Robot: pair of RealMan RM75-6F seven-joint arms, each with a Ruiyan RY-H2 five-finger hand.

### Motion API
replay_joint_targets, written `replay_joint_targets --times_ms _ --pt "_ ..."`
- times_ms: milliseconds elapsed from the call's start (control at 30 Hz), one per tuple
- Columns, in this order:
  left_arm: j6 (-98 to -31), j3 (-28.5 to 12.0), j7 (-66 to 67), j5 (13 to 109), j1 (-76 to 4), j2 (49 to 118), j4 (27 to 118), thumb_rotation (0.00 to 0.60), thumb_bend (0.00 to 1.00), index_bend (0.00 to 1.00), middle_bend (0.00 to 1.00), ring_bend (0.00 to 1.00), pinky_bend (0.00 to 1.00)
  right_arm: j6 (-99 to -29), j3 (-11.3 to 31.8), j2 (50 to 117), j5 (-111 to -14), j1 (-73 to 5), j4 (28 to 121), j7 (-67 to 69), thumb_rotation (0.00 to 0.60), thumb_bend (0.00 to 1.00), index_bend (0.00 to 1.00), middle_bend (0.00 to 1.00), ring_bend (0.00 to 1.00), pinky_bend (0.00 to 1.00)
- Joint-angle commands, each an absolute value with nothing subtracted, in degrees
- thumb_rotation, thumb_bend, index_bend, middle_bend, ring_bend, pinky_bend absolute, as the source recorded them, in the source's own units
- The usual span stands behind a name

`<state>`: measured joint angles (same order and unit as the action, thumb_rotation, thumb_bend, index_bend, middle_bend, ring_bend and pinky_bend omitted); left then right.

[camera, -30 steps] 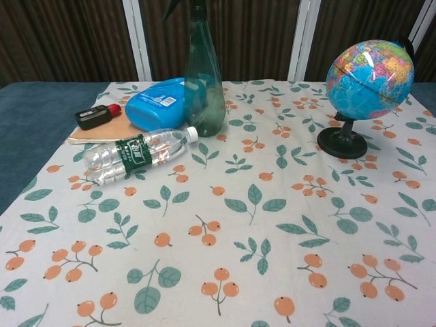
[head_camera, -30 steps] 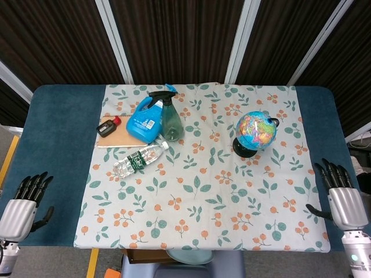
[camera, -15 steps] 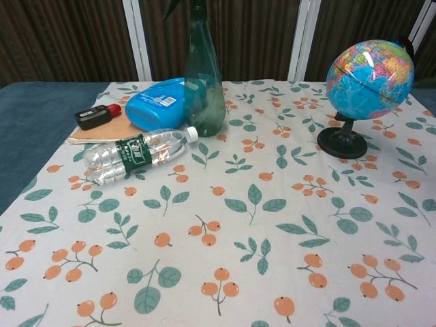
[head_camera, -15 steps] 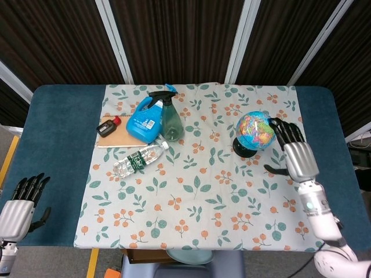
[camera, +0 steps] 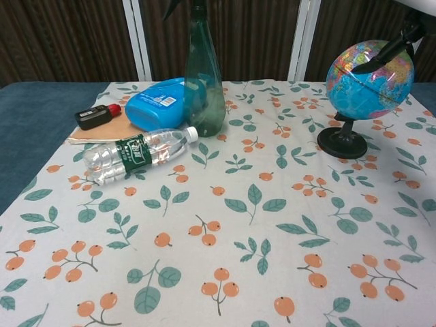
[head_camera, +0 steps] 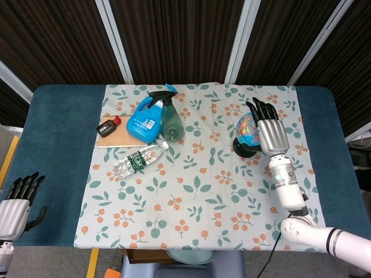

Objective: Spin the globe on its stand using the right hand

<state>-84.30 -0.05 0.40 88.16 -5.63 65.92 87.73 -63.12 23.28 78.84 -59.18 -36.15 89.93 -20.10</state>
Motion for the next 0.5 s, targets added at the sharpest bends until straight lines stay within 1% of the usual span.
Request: replay_joint_targets --times_ms 33,500 --pt "-84.0 0.0 0.38 88.04 -5.71 65.86 87.85 0.6 0.44 0.0 0.0 0.0 0.0 -62.69 22.75 79.18 -58.04 -36.72 88.3 -20.34 0.6 0.12 0.0 0.0 0.0 0.0" --pt "-83.14 -0.24 1.15 87.31 -5.98 66.11 87.85 0.6 0.44 0.0 0.0 0.0 0.0 -60.96 20.64 78.19 -55.29 -36.96 83.28 -18.7 0.6 0.12 0.0 0.0 0.0 0.0"
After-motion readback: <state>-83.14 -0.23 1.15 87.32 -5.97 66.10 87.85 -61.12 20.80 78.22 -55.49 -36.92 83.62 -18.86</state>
